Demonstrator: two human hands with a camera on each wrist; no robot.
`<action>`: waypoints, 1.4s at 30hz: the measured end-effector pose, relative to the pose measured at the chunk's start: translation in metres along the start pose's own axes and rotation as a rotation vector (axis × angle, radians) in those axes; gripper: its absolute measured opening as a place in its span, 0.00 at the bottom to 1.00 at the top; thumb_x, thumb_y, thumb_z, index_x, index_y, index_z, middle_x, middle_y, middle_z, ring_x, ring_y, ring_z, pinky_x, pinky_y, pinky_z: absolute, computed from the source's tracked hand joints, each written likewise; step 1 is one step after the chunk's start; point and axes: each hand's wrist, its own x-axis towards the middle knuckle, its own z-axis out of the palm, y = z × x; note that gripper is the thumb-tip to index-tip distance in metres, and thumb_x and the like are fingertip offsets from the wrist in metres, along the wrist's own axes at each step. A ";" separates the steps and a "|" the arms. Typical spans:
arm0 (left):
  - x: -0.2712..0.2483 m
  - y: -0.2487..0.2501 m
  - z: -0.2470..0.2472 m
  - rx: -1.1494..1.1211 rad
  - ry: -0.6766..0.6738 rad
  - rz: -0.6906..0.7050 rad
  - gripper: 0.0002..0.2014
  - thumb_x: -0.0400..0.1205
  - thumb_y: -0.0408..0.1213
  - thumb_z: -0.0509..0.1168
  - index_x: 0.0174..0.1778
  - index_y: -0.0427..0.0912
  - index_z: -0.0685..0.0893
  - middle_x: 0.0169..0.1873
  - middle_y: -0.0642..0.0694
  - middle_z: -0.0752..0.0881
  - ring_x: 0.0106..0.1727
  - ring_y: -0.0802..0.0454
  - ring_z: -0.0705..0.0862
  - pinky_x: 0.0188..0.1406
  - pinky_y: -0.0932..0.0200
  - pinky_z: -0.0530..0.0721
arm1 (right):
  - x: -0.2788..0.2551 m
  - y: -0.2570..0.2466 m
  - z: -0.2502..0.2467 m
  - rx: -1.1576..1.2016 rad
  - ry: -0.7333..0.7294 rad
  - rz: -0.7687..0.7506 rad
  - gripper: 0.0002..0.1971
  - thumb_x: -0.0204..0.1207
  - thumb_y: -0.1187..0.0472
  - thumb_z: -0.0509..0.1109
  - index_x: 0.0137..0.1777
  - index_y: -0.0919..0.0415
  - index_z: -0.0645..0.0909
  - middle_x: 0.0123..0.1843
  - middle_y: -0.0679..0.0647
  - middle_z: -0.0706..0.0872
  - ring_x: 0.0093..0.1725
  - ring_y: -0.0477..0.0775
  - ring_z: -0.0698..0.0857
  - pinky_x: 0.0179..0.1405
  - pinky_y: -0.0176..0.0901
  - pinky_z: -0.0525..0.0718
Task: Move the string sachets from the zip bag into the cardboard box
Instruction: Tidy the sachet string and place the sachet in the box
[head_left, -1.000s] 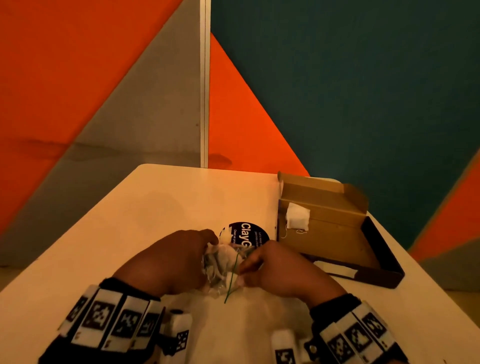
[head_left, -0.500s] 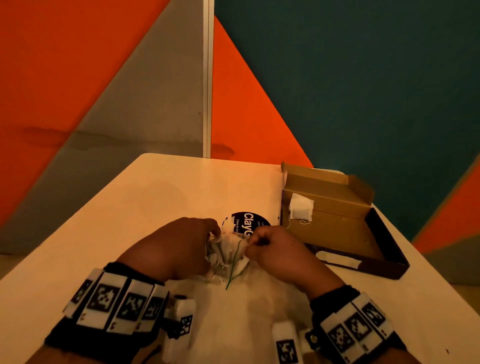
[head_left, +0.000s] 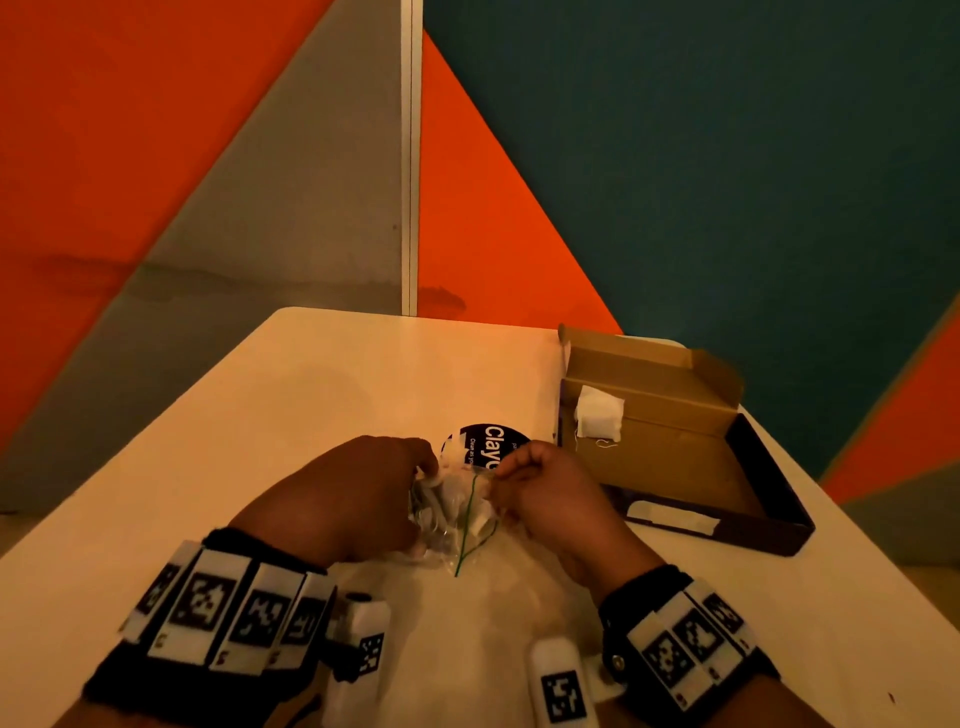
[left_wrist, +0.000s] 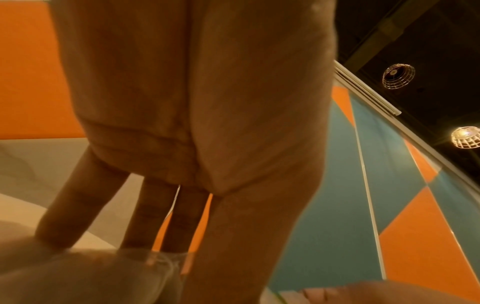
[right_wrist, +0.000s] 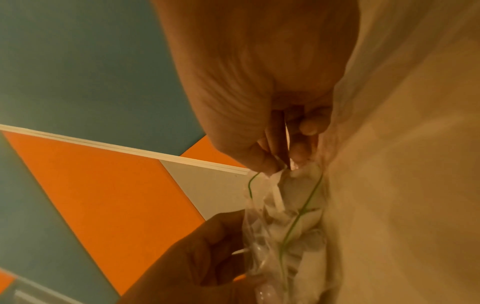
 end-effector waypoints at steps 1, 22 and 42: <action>0.000 0.000 -0.001 -0.012 0.002 -0.005 0.31 0.71 0.42 0.78 0.69 0.59 0.77 0.62 0.56 0.85 0.58 0.55 0.82 0.54 0.61 0.81 | 0.000 -0.001 -0.002 0.002 -0.003 0.004 0.09 0.72 0.68 0.79 0.43 0.55 0.83 0.44 0.58 0.92 0.35 0.51 0.85 0.28 0.40 0.78; -0.025 0.028 -0.031 -0.354 0.206 0.146 0.26 0.74 0.60 0.72 0.67 0.69 0.73 0.53 0.74 0.77 0.51 0.74 0.79 0.45 0.77 0.77 | -0.034 -0.059 -0.073 -0.057 -0.106 -0.341 0.07 0.75 0.73 0.76 0.50 0.63 0.85 0.45 0.62 0.91 0.40 0.57 0.89 0.43 0.46 0.90; -0.017 0.050 -0.020 -1.096 0.425 0.106 0.04 0.79 0.42 0.72 0.40 0.49 0.91 0.37 0.48 0.92 0.36 0.54 0.90 0.35 0.59 0.85 | -0.028 -0.060 -0.077 0.241 0.130 -0.500 0.14 0.73 0.81 0.72 0.44 0.60 0.83 0.46 0.50 0.95 0.51 0.53 0.92 0.51 0.49 0.92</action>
